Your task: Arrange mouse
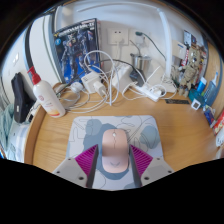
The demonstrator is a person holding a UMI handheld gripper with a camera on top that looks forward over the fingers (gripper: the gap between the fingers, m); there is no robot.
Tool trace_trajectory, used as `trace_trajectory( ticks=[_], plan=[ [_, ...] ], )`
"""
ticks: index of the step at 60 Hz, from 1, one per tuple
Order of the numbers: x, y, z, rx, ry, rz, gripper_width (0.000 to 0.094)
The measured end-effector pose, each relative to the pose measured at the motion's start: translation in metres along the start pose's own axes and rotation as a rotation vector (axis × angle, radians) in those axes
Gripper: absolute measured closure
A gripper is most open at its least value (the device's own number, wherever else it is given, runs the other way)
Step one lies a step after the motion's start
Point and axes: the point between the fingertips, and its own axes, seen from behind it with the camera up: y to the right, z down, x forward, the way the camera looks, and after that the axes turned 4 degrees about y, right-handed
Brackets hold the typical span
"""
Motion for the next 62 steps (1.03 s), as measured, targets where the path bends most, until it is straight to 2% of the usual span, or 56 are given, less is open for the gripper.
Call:
trace_trajectory(
  ticks=[5,9,22,35,48,62],
  plan=[
    [-0.019,0.003,-0.009,-0.001,0.024,0.021,0.0195],
    [-0.044,0.002,-0.019,-0.024,0.049,0.032,0.015],
    [-0.154,-0.02,-0.043,-0.016,0.132,0.003,0.0149],
    [-0.239,-0.028,-0.049,-0.039,0.219,0.021,0.0138],
    [-0.282,-0.036,-0.057,0.017,0.276,-0.014,0.0146],
    [-0.292,-0.041,-0.046,0.025,0.263,-0.019,0.0159]
  ],
)
